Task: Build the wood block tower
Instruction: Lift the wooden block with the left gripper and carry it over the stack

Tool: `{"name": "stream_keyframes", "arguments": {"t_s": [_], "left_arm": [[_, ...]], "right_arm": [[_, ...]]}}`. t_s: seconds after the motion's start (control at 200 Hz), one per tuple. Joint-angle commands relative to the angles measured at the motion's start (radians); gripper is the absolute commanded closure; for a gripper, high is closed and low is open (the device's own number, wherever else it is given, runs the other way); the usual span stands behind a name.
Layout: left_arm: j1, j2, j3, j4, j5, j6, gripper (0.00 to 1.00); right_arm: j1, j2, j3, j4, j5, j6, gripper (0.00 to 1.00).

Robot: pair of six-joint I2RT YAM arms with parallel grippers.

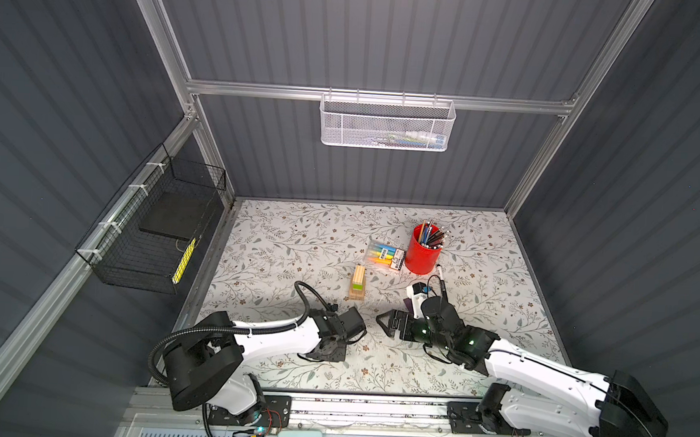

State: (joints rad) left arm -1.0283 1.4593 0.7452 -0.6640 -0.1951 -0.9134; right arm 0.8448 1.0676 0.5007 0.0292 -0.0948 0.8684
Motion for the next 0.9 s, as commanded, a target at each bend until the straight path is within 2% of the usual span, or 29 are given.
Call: {"name": "stream_keyframes", "arguments": {"t_s": [0.0, 0.205, 0.425, 0.655, 0.735, 0.896], "left_arm": [[-0.001, -0.034, 0.023, -0.094, -0.027, -0.004, 0.78], [-0.001, -0.122, 0.119, -0.204, -0.058, -0.003, 0.8], [-0.001, -0.118, 0.362, -0.344, -0.109, 0.023, 0.81], [0.011, 0.012, 0.654, -0.416, -0.175, 0.122, 0.81], [0.047, 0.081, 0.765, -0.426, -0.162, 0.166, 0.81], [0.148, 0.198, 0.882, -0.374, -0.095, 0.246, 0.82]], "right_arm": [[-0.015, -0.027, 0.011, -0.021, -0.014, -0.006, 0.01], [-0.053, -0.075, 0.034, -0.093, -0.027, -0.034, 0.01], [-0.121, -0.131, 0.063, -0.168, -0.065, -0.041, 0.01], [-0.177, -0.146, 0.127, -0.261, -0.069, -0.068, 0.01], [-0.197, -0.146, 0.139, -0.274, -0.079, -0.068, 0.01], [-0.223, -0.14, 0.148, -0.276, -0.089, -0.065, 0.01]]}}
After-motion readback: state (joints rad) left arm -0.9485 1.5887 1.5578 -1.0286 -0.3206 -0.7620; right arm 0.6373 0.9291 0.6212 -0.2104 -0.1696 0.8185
